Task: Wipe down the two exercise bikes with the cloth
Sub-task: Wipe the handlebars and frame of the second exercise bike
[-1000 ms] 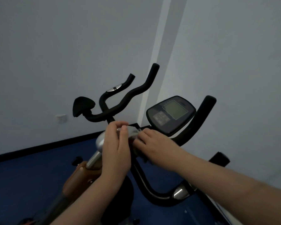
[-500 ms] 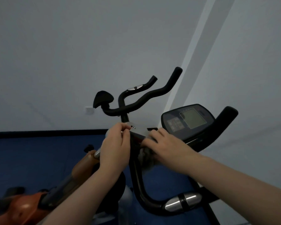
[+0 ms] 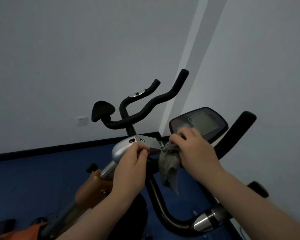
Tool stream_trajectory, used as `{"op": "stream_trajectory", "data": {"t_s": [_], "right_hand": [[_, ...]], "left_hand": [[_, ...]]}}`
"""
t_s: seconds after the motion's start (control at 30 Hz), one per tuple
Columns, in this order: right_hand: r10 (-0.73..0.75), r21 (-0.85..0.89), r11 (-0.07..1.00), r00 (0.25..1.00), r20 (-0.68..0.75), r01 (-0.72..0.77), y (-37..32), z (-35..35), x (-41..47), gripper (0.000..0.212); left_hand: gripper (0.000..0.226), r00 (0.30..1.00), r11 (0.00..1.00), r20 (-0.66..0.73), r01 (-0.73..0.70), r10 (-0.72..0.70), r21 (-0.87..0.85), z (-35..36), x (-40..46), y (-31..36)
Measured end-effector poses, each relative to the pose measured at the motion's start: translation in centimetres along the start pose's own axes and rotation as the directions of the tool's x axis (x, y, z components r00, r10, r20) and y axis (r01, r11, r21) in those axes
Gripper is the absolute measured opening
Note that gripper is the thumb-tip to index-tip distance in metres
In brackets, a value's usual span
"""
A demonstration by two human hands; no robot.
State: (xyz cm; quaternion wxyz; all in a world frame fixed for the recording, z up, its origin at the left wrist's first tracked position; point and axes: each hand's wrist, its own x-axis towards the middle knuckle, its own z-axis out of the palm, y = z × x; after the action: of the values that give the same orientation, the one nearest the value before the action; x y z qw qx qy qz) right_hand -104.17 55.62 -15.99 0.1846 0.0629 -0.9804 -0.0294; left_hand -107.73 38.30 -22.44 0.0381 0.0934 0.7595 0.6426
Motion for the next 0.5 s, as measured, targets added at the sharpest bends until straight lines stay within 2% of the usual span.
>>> {"op": "stream_trajectory", "data": {"t_s": [0.07,0.13,0.23,0.3,0.4,0.43,0.5], "right_hand": [[0.037,0.144,0.989,0.999,-0.025,-0.033,-0.4,0.7,-1.5,0.031],[0.107,0.207,0.972,0.994,0.025,-0.110,-0.9,1.4,-2.7,0.042],[0.168,0.020,0.985,0.979,0.111,-0.172,-2.7,2.3,-2.6,0.058],[0.174,-0.071,0.984,0.972,0.161,-0.164,-2.9,2.3,-1.9,0.054],[0.063,0.053,0.996,0.970,0.235,-0.078,-0.6,0.2,-1.4,0.034],[0.039,0.081,0.995,0.977,0.212,-0.057,0.2,-0.8,-1.3,0.028],[0.060,0.076,0.995,0.997,0.044,-0.063,0.4,-1.8,-1.2,0.023]], "left_hand": [[0.020,0.999,0.999,0.050,0.007,-0.005,-0.036,0.0,0.2,-0.2],[0.016,0.996,0.997,0.091,0.017,-0.010,-0.079,0.0,0.4,0.0],[0.019,0.991,0.989,0.131,0.048,-0.029,-0.140,0.1,0.7,0.4],[0.024,0.989,0.986,0.144,0.052,-0.029,-0.157,0.1,0.8,0.5],[0.025,0.982,0.987,0.187,0.050,-0.020,-0.155,-0.1,0.8,0.4],[0.025,0.981,0.986,0.193,0.047,-0.016,-0.159,-0.1,0.8,0.4],[0.027,0.981,0.982,0.192,0.054,-0.018,-0.182,-0.1,1.0,0.3]]}}
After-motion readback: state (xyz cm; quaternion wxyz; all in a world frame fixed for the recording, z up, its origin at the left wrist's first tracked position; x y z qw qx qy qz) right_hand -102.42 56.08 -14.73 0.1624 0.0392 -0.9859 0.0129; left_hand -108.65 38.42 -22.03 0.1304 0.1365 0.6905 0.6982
